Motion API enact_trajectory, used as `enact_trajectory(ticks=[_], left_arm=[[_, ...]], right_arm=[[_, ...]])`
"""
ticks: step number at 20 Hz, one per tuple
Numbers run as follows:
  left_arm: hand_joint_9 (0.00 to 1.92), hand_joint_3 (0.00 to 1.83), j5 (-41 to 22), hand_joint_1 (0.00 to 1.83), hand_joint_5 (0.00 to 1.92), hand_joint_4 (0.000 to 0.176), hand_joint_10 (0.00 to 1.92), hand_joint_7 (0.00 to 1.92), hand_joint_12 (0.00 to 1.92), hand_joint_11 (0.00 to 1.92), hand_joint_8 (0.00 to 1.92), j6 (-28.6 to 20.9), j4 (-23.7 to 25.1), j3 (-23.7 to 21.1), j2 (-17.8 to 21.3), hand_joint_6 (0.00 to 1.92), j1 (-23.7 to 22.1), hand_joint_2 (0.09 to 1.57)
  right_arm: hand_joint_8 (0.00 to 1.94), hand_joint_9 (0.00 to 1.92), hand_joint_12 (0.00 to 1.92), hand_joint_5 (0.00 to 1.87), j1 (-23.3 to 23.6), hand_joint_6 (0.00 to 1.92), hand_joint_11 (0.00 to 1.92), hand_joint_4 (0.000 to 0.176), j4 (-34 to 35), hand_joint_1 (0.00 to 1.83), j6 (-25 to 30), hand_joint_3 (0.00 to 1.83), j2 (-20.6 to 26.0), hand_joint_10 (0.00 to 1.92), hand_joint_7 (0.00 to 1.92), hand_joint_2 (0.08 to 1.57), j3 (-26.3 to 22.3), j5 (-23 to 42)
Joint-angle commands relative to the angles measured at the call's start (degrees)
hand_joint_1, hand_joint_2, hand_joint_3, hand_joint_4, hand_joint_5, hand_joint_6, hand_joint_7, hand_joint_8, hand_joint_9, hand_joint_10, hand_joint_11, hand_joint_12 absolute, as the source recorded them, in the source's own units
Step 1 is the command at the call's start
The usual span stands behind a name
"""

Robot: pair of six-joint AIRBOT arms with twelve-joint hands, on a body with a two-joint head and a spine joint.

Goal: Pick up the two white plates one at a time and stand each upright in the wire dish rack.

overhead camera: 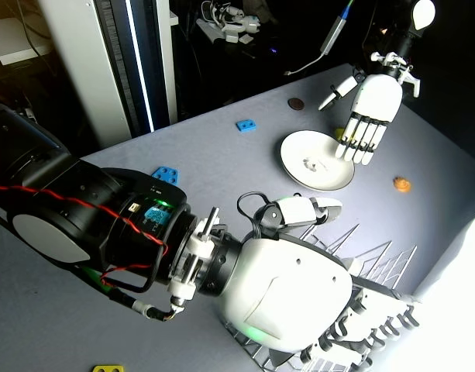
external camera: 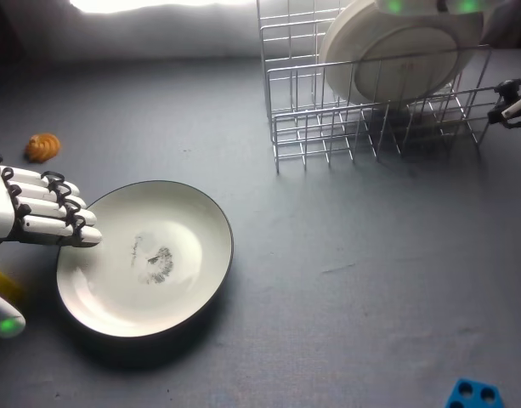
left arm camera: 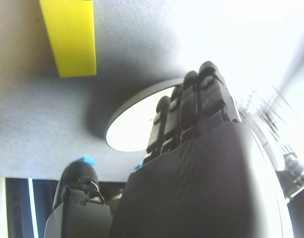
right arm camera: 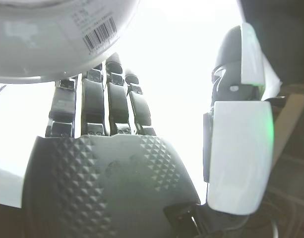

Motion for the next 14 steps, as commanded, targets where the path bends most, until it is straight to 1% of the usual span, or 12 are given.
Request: enact_trajectory(ticks=[1, 2, 4, 5, 6, 8, 9, 10, 11, 12, 13, 14], left_arm=[[0.0, 0.0, -1.06, 0.0, 0.0, 0.0, 0.0, 0.0, 0.0, 0.0, 0.0, -0.01, -2.37, 0.44, -0.14, 0.0, -0.14, 1.09], [0.0, 0.0, -1.06, 0.0, 0.0, 0.0, 0.0, 0.0, 0.0, 0.0, 0.0, -0.01, -2.37, 0.45, -0.14, 0.0, 0.01, 1.09], [0.0, 0.0, -1.06, 0.0, 0.0, 0.0, 0.0, 0.0, 0.0, 0.0, 0.0, -0.01, -2.36, 0.45, -0.14, 0.0, 0.29, 1.09], [0.0, 0.0, -1.06, 0.0, 0.0, 0.0, 0.0, 0.0, 0.0, 0.0, 0.0, -0.01, -2.36, 0.45, -0.14, 0.0, 0.38, 1.09], [0.0, 0.0, -1.06, 0.0, 0.0, 0.0, 0.0, 0.0, 0.0, 0.0, 0.0, -0.01, -2.36, 0.47, -0.16, 0.0, 0.46, 1.08], [0.0, 0.0, -1.06, 0.0, 0.0, 0.0, 0.0, 0.0, 0.0, 0.0, 0.0, -0.01, -2.36, 0.51, -0.21, 0.0, 0.61, 1.09], [0.0, 0.0, -1.06, 0.0, 0.0, 0.0, 0.0, 0.0, 0.0, 0.0, 0.0, -0.01, -2.36, 0.52, -0.24, 0.0, 0.82, 1.08], [0.0, 0.0, -1.06, 0.0, 0.0, 0.0, 0.0, 0.0, 0.0, 0.0, 0.0, -0.01, -2.37, 0.53, -0.28, 0.0, 1.07, 1.08], [0.0, 0.0, -1.06, 0.0, 0.0, 0.0, 0.0, 0.0, 0.0, 0.0, 0.0, -0.01, -2.38, 0.58, -0.37, 0.0, 1.46, 1.08], [0.0, 0.0, -1.06, 0.0, 0.0, 0.0, 0.0, 0.0, 0.0, 0.0, 0.0, -0.02, -2.39, 0.63, -0.52, 0.0, 2.03, 1.08], [0.0, 0.0, -1.06, 0.0, 0.0, 0.0, 0.0, 0.0, 0.0, 0.0, 0.0, -0.04, -2.41, 0.63, -0.62, 0.0, 2.34, 1.08], [0.0, 0.0, -1.06, 0.0, 0.0, 0.0, 0.0, 0.0, 0.0, 0.0, 0.0, -0.11, -2.42, 0.63, -0.81, 0.0, 2.9, 1.09]], right_arm=[[0.0, 0.29, 0.78, 0.18, 0.82, 0.0, 0.0, 0.0, -0.15, 0.87, 0.49, 0.0, 0.72, 0.0, 0.29, 0.91, -0.56, 11.81], [0.01, 0.32, 0.84, 0.23, 0.76, 0.01, 0.0, 0.0, -0.27, 0.99, 0.41, 0.0, 1.1, 0.01, 0.32, 0.87, -1.46, 14.02], [0.0, 0.23, 0.65, 0.15, 1.04, 0.0, 0.0, 0.0, -0.44, 0.99, -1.18, 0.01, 1.27, 0.0, 0.23, 0.93, -2.37, 16.43], [0.0, 0.21, 0.59, 0.15, 1.31, 0.0, 0.0, 0.0, -1.28, 1.0, -1.56, 0.01, 1.27, 0.0, 0.21, 0.94, -2.6, 17.14], [0.0, 0.17, 0.49, 0.12, 1.57, 0.0, 0.0, 0.0, -3.4, 1.05, -2.03, 0.0, 1.26, 0.0, 0.17, 0.93, -2.88, 18.24], [0.0, 0.08, 0.29, 0.07, 1.77, 0.0, 0.0, 0.0, -7.79, 1.08, -4.21, 0.01, 1.26, 0.0, 0.08, 0.95, -3.81, 20.71], [0.0, 0.09, 0.33, 0.07, 1.81, 0.0, 0.0, 0.0, -10.57, 1.1, -6.49, 0.01, 1.27, 0.01, 0.1, 0.97, -4.88, 21.95], [0.01, 0.1, 0.41, 0.09, 1.83, 0.01, 0.0, 0.0, -12.81, 1.09, -8.05, 0.01, 1.3, 0.01, 0.11, 0.97, -5.9, 22.13], [0.0, 0.11, 0.42, 0.09, 1.83, 0.0, 0.0, 0.0, -14.87, 1.1, -9.18, 0.0, 1.33, 0.01, 0.11, 0.96, -7.05, 22.09], [0.0, 0.09, 0.36, 0.08, 1.83, 0.0, 0.0, 0.0, -17.18, 1.13, -11.17, 0.0, 1.33, 0.0, 0.1, 0.97, -8.53, 21.7], [0.0, 0.04, 0.25, 0.04, 1.9, 0.0, 0.0, 0.0, -18.39, 1.17, -12.54, 0.01, 1.33, 0.0, 0.04, 0.99, -9.65, 20.92], [0.0, 0.01, 0.19, 0.03, 2.1, 0.0, 0.0, 0.0, -20.72, 1.22, -15.72, 0.01, 1.29, 0.0, 0.01, 1.0, -11.69, 18.9]])
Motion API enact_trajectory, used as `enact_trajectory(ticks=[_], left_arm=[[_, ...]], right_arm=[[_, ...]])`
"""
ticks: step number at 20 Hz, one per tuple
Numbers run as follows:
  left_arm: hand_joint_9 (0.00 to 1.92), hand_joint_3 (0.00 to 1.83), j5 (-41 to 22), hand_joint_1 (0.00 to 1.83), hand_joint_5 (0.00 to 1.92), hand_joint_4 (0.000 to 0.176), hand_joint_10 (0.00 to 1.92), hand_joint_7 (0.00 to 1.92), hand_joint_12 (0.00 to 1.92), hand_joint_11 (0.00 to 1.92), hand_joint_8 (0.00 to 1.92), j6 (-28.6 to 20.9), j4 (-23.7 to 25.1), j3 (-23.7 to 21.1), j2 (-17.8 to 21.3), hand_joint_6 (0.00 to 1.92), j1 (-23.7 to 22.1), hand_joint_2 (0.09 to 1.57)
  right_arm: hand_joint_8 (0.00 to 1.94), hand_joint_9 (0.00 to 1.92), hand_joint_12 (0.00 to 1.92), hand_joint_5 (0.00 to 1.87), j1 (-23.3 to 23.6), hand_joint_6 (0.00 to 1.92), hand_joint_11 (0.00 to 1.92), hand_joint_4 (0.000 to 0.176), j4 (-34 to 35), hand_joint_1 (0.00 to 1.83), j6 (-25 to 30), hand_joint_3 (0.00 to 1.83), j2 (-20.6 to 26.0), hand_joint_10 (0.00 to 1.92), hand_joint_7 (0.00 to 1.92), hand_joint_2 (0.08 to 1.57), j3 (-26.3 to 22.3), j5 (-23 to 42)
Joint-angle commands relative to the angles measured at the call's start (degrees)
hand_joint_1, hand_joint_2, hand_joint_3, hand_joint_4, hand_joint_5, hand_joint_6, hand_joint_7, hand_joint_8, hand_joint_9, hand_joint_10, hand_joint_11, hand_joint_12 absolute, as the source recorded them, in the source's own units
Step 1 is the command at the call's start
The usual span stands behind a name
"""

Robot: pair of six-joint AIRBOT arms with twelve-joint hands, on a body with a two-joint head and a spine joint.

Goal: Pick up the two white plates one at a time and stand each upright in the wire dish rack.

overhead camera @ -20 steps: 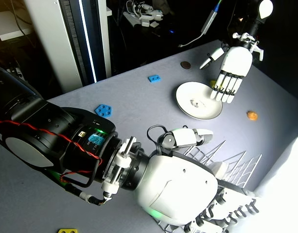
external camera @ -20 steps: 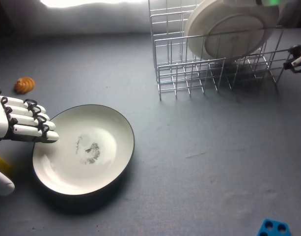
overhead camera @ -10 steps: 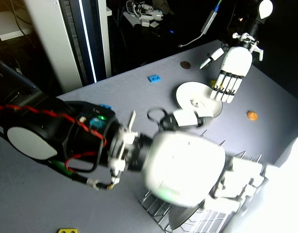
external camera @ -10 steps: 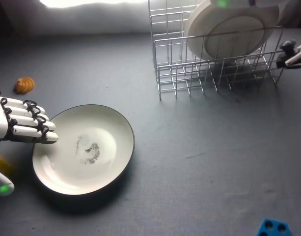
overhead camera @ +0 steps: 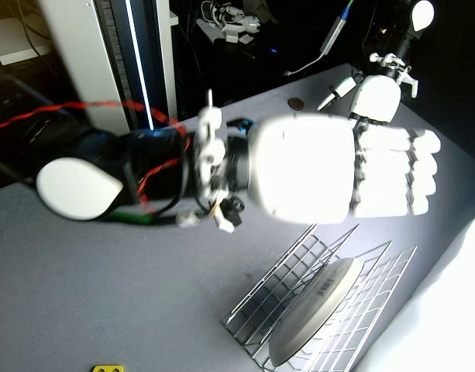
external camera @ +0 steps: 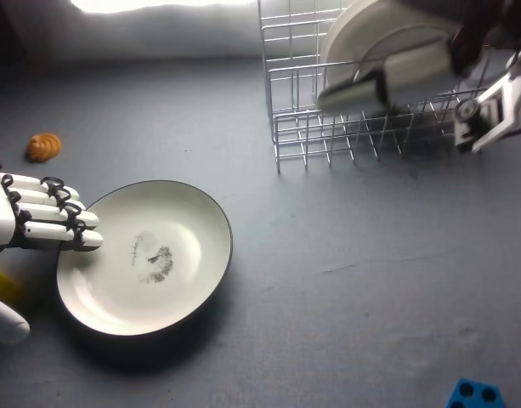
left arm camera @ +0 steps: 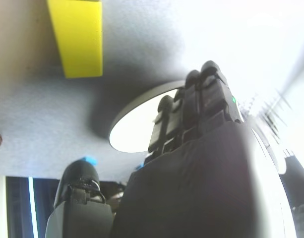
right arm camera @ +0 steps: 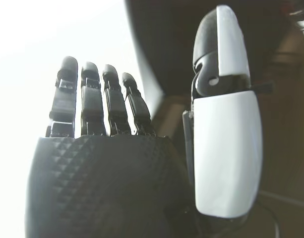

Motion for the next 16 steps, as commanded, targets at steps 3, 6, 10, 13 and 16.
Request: enact_trajectory(ticks=[3, 6, 10, 13, 16], left_arm=[[0.0, 0.0, -0.91, 0.0, 0.0, 0.0, 0.0, 0.0, 0.0, 0.0, 0.0, -0.17, -1.49, 0.27, -0.48, 0.0, 1.54, 1.09], [0.0, 0.0, -1.46, 0.0, 0.0, 0.0, 0.0, 0.0, 0.0, 0.0, 0.0, -0.2, -3.72, 0.47, -1.03, 0.0, 4.72, 1.09], [0.0, 0.0, -1.79, 0.0, 0.0, 0.0, 0.0, 0.0, 0.0, 0.0, 0.0, -0.93, -4.72, 0.83, -1.64, 0.0, 7.01, 1.09], [0.0, 0.0, -1.79, 0.0, 0.0, 0.0, 0.0, 0.0, 0.0, 0.0, 0.0, -1.07, -4.78, 0.91, -1.69, 0.0, 7.1, 1.08], [0.0, 0.0, -1.79, 0.0, 0.0, 0.0, 0.0, 0.0, 0.0, 0.0, 0.0, -1.08, -4.78, 1.02, -1.78, 0.0, 7.11, 1.08]], right_arm=[[0.0, 0.0, 0.21, 0.01, 0.42, 0.0, 0.0, 0.0, 1.56, 1.25, -15.7, 0.0, -0.06, 0.0, 0.0, 0.95, -5.94, -0.5], [0.0, 0.0, 0.13, 0.0, -2.15, 0.0, 0.0, 0.0, 1.55, 1.31, -28.73, 0.01, -1.7, 0.0, 0.0, 0.97, -10.04, -2.23], [0.0, 0.0, 0.15, 0.0, -3.43, 0.0, 0.0, 0.0, 5.15, 1.4, -36.29, 0.0, -4.79, 0.0, 0.0, 0.99, -10.77, -7.03], [0.0, 0.0, 0.24, 0.0, -4.89, 0.0, 0.0, 0.0, 9.56, 1.4, -44.78, 0.01, -7.4, 0.0, 0.0, 1.02, -10.75, -8.34], [0.0, 0.0, 0.14, 0.0, -5.41, 0.0, 0.0, 0.0, 11.71, 1.43, -46.72, 0.01, -9.99, 0.0, 0.0, 1.05, -10.05, -11.0]])
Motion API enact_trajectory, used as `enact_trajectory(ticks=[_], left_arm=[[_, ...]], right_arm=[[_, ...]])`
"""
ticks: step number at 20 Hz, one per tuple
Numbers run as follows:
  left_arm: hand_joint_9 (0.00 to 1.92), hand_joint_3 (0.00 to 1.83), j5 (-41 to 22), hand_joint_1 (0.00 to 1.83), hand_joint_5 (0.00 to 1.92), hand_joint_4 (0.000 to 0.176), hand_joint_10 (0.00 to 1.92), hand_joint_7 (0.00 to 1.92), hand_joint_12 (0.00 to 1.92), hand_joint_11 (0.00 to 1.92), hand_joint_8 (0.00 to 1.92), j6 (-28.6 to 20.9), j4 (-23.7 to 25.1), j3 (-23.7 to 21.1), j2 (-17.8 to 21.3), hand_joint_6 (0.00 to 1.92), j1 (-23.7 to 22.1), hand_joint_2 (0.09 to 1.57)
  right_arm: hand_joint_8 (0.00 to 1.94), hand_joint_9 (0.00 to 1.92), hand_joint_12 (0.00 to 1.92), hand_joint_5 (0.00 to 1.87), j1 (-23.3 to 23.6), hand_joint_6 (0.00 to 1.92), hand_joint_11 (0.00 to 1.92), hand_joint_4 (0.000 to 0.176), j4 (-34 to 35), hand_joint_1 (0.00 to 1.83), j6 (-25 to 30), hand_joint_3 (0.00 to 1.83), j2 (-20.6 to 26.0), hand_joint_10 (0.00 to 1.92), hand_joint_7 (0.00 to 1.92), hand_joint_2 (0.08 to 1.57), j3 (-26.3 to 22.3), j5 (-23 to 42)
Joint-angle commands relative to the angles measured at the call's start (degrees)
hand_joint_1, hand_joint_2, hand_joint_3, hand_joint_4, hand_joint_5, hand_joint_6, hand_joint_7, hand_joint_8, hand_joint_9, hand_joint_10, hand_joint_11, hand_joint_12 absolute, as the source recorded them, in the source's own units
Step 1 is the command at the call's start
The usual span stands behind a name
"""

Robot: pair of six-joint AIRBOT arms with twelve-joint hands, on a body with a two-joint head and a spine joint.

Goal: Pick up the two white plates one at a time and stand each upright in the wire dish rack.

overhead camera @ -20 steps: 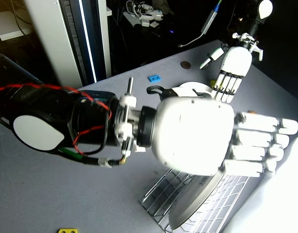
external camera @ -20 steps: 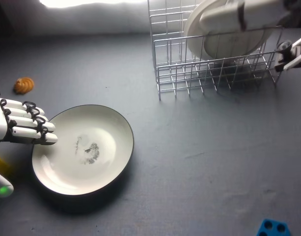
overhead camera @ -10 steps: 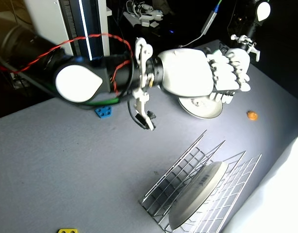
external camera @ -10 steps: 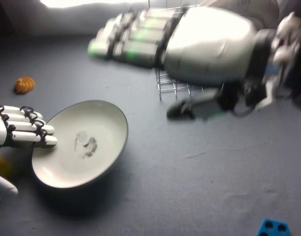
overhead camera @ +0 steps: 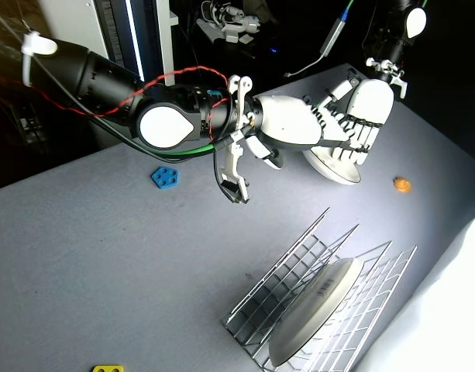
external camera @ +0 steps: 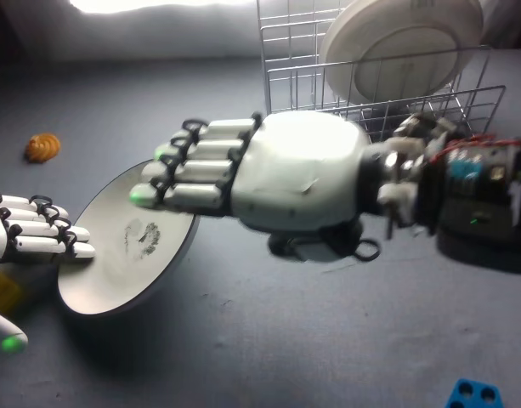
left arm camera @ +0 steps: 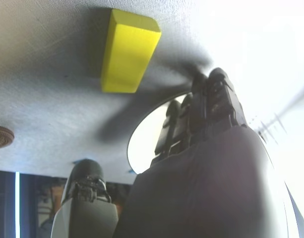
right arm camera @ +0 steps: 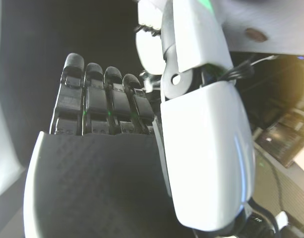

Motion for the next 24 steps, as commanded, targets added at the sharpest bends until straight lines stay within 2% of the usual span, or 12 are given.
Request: enact_trajectory(ticks=[1, 4, 6, 10, 12, 15, 20, 22, 24], left_arm=[[0.0, 0.0, -1.63, 0.0, 0.0, 0.0, 0.0, 0.0, 0.0, 0.0, 0.0, 0.04, 1.12, -0.05, -0.71, 0.0, 0.36, 1.08], [0.0, 0.0, -1.63, 0.0, 0.0, 0.0, 0.0, 0.0, 0.0, 0.0, 0.0, 0.02, 0.98, 0.04, -0.79, 0.0, 0.36, 1.08], [0.0, 0.0, -1.63, 0.0, 0.0, 0.0, 0.0, 0.0, 0.0, 0.0, 0.0, 0.01, 0.98, 0.05, -0.84, 0.0, 0.36, 1.08], [0.0, 0.0, -1.61, 0.0, 0.0, 0.0, 0.0, 0.0, 0.0, 0.0, 0.0, 0.01, 0.98, 0.26, -0.98, 0.0, 0.35, 1.08], [0.0, 0.0, -1.59, 0.0, 0.0, 0.0, 0.0, 0.0, 0.0, 0.0, 0.0, 0.01, 0.98, 0.32, -0.99, 0.0, 0.35, 1.08], [0.0, 0.0, -1.57, 0.0, 0.0, 0.0, 0.0, 0.0, 0.0, 0.0, 0.0, 0.01, 0.98, 0.34, -1.05, 0.0, 0.35, 1.09], [0.0, 0.0, -1.55, 0.0, 0.0, 0.0, 0.0, 0.0, 0.0, 0.0, 0.0, 0.01, 0.99, 0.49, -1.25, 0.0, 0.35, 1.08], [0.0, 0.0, -1.55, 0.0, 0.0, 0.0, 0.0, 0.0, 0.0, 0.0, 0.0, 0.01, 0.99, 0.51, -1.33, 0.0, 0.35, 1.09], [0.0, 0.0, -1.55, 0.0, 0.0, 0.0, 0.0, 0.0, 0.0, 0.0, 0.0, 0.01, 0.99, 0.56, -1.39, 0.0, 0.35, 1.08]], right_arm=[[0.0, 0.0, 0.14, 0.0, 0.42, 0.0, 0.0, 0.0, 1.6, 1.42, -0.83, 0.0, -0.29, 0.0, 0.0, 1.03, 0.47, 5.99], [0.0, 0.0, 0.07, 0.0, 0.35, 0.0, 0.0, 0.0, 3.77, 1.42, -1.39, 0.01, -3.38, 0.0, 0.0, 1.04, 2.78, 5.09], [0.0, 0.0, 0.2, 0.0, 0.3, 0.0, 0.0, 0.0, 4.02, 1.41, -2.01, 0.01, -5.56, 0.0, 0.0, 1.07, 4.28, 5.11], [0.0, 0.0, 0.24, 0.01, -0.34, 0.0, 0.0, 0.0, 4.08, 1.52, -2.77, 0.0, -9.24, 0.0, 0.0, 1.07, 6.53, 5.12], [0.0, 0.0, 0.26, 0.02, -0.65, 0.0, 0.0, 0.0, 4.21, 1.49, -3.09, 0.0, -10.99, 0.0, 0.0, 1.08, 8.09, 5.12], [0.0, 0.0, 0.15, 0.02, -0.89, 0.0, 0.0, 0.0, 4.3, 1.5, -4.66, 0.01, -13.9, 0.0, 0.0, 1.14, 10.6, 6.12], [0.0, 0.0, 0.15, 0.03, -1.27, 0.0, 0.0, 0.0, 4.32, 1.56, -6.21, 0.01, -16.53, 0.0, 0.0, 1.16, 13.1, 8.15], [0.0, 0.0, 0.3, 0.06, -1.55, 0.01, 0.0, 0.0, 4.68, 1.59, -6.21, 0.0, -17.22, 0.0, 0.0, 1.17, 14.04, 8.27], [0.0, 0.0, 0.35, 0.06, -1.81, 0.01, 0.0, 0.0, 5.78, 1.56, -6.21, 0.01, -17.95, 0.0, 0.0, 1.19, 15.2, 7.98]])
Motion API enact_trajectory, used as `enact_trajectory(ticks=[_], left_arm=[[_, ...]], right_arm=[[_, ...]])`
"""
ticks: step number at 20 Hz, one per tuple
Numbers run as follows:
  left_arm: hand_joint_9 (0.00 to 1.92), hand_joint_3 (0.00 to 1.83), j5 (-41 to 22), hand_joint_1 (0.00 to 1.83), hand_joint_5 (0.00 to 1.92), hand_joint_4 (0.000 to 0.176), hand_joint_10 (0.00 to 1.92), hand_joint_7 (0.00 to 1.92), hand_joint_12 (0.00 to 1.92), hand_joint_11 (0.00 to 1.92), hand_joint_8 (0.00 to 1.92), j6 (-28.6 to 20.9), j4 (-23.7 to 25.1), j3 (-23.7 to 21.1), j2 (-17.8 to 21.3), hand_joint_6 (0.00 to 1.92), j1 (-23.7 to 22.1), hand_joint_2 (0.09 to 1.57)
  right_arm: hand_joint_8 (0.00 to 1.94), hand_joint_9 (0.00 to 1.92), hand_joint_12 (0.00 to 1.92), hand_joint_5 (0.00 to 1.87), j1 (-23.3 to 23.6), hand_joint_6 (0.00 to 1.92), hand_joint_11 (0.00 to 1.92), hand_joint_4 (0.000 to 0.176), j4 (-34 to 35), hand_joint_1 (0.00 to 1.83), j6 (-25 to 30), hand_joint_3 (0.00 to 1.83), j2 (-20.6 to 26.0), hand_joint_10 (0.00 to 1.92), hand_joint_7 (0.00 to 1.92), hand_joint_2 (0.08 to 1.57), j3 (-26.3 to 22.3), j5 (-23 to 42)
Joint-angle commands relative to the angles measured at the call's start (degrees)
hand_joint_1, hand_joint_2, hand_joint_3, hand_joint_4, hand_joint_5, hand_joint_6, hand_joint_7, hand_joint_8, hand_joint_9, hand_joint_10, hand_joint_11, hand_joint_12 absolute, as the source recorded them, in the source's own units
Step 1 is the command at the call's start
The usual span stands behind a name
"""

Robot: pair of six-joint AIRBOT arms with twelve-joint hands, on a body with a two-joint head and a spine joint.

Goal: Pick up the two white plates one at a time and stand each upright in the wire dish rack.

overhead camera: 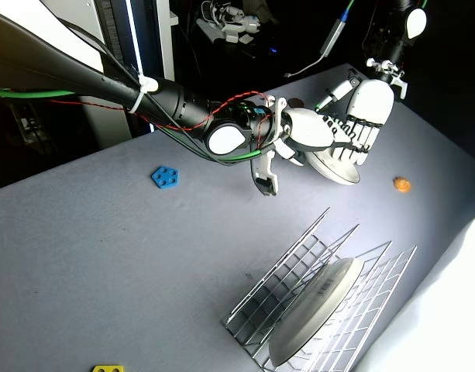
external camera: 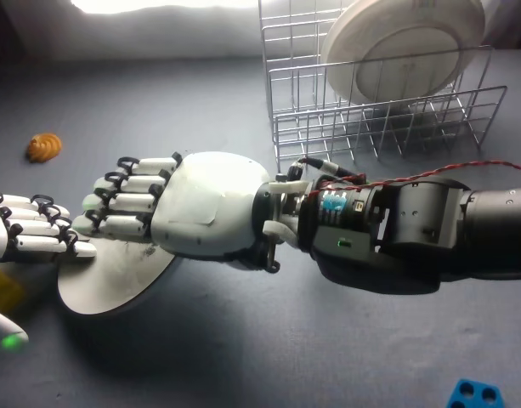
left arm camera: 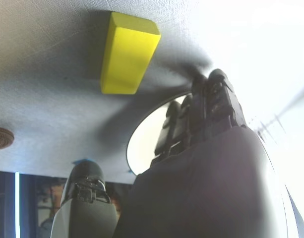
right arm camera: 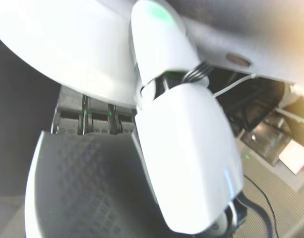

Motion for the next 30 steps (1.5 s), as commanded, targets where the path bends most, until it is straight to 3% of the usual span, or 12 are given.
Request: enact_trajectory(ticks=[1, 3, 6, 11, 12, 13, 17, 20, 25, 26, 27, 30], left_arm=[[0.0, 0.0, -1.16, 0.0, 0.0, 0.0, 0.0, 0.0, 0.0, 0.0, 0.0, 0.01, 1.01, 0.02, -1.04, 0.0, 0.35, 1.08], [0.0, 0.0, -1.16, 0.0, 0.0, 0.0, 0.0, 0.0, 0.0, 0.0, 0.0, 0.01, 1.01, 0.11, -1.13, 0.0, 0.35, 1.08], [0.0, 0.0, -1.16, 0.0, 0.0, 0.0, 0.0, 0.0, 0.0, 0.0, 0.0, -0.02, 1.01, 0.16, -1.21, 0.0, 0.35, 1.08], [0.0, 0.0, -1.16, 0.0, 0.0, 0.0, 0.0, 0.0, 0.0, 0.0, 0.0, -0.04, 1.01, 0.23, -1.27, 0.0, 0.35, 1.09], [0.0, 0.0, -1.16, 0.0, 0.0, 0.0, 0.0, 0.0, 0.0, 0.0, 0.0, -0.25, 1.01, 0.24, -1.27, 0.0, 0.35, 1.09], [0.0, 0.01, -1.16, 0.0, 0.0, 0.0, 0.0, 0.0, 0.0, 0.0, 0.0, -0.35, 1.0, 0.25, -1.27, 0.0, 0.35, 1.09], [0.0, 0.01, -1.16, 0.0, 0.0, 0.0, 0.0, 0.0, 0.0, 0.0, 0.0, -0.36, 1.0, 0.25, -1.27, 0.0, 0.36, 1.1], [0.0, 0.01, -1.17, 0.0, 0.0, 0.0, 0.0, 0.0, 0.0, 0.0, 0.0, -0.36, 1.01, 0.37, -1.08, 0.0, -1.02, 1.1], [0.0, 0.0, -2.25, 0.0, 0.0, 0.0, 0.0, 0.0, 0.0, 0.0, 0.0, -0.35, 1.01, -0.42, 0.92, 0.0, -9.78, 1.1], [0.0, 0.01, -2.42, 0.0, 0.0, 0.0, 0.0, 0.0, 0.0, 0.0, 0.0, -0.35, 1.03, -0.54, 1.37, 0.0, -11.77, 1.1], [0.0, 0.01, -2.46, 0.0, 0.0, 0.0, 0.0, 0.0, 0.0, 0.0, 0.0, -0.35, 1.05, -0.6, 1.74, 0.0, -13.32, 1.1], [0.0, 0.01, -2.66, 0.0, 0.0, 0.0, 0.0, 0.0, 0.0, 0.0, 0.0, -0.35, 1.09, -0.64, 2.42, 0.0, -16.38, 1.1]], right_arm=[[0.0, 0.04, 0.45, 0.09, 0.09, 0.01, 0.0, 0.0, 0.69, 1.54, -0.22, 0.0, -0.37, 0.01, 0.02, 1.19, 0.12, 6.75], [0.01, 0.18, 0.82, 0.19, -0.17, 0.01, 0.0, 0.0, 1.48, 1.55, -0.21, 0.0, -0.93, 0.02, 0.17, 1.16, 0.87, 6.6], [0.02, 0.4, 1.15, 0.4, -0.43, 0.03, 0.0, 0.0, 2.04, 1.43, -0.21, 0.0, -1.51, 0.04, 0.42, 1.1, 1.29, 6.58], [0.02, 0.84, 1.17, 0.87, -0.7, 0.05, 0.43, 0.0, 2.17, 1.39, -0.21, 0.0, -1.67, 0.07, 0.9, 1.04, 1.31, 6.58], [0.73, 0.95, 1.06, 0.92, -0.68, 0.9, 0.62, 0.0, 2.17, 1.26, -0.21, 0.01, -1.67, 0.07, 0.97, 1.11, 1.32, 6.59], [0.95, 0.81, 1.47, 0.86, -0.66, 1.13, 0.74, 0.0, 2.17, 1.44, -0.21, 0.0, -1.66, 0.91, 0.93, 1.14, 1.32, 6.59], [0.57, 1.09, 1.49, 0.97, -0.54, 0.95, 0.81, 0.0, 2.15, 1.5, -0.22, 0.0, -1.28, 0.84, 1.12, 1.07, 1.3, 6.58], [0.87, 1.09, 1.48, 0.91, -0.34, 0.91, 0.83, 0.0, 2.15, 1.5, -0.22, 0.0, -0.65, 0.78, 1.08, 1.07, 1.28, 6.54], [0.88, 1.01, 1.54, 0.96, -0.11, 0.88, 0.83, 0.0, 2.15, 1.49, 0.15, 0.0, 1.23, 0.98, 0.99, 1.09, 0.05, 6.41], [0.87, 1.02, 1.52, 0.96, -0.1, 0.88, 0.86, 0.0, 2.15, 1.49, 0.15, 0.0, 1.86, 0.97, 0.98, 1.08, -0.76, 6.41], [0.91, 1.02, 1.32, 0.95, -0.09, 0.94, 0.89, 0.0, 2.14, 1.4, 0.15, 0.0, 2.36, 1.08, 0.98, 1.09, -1.4, 6.41], [0.97, 0.98, 1.29, 0.94, 0.04, 0.96, 0.9, 0.0, 2.14, 1.38, 0.2, 0.0, 3.67, 1.16, 0.96, 1.11, -2.95, 5.92]])
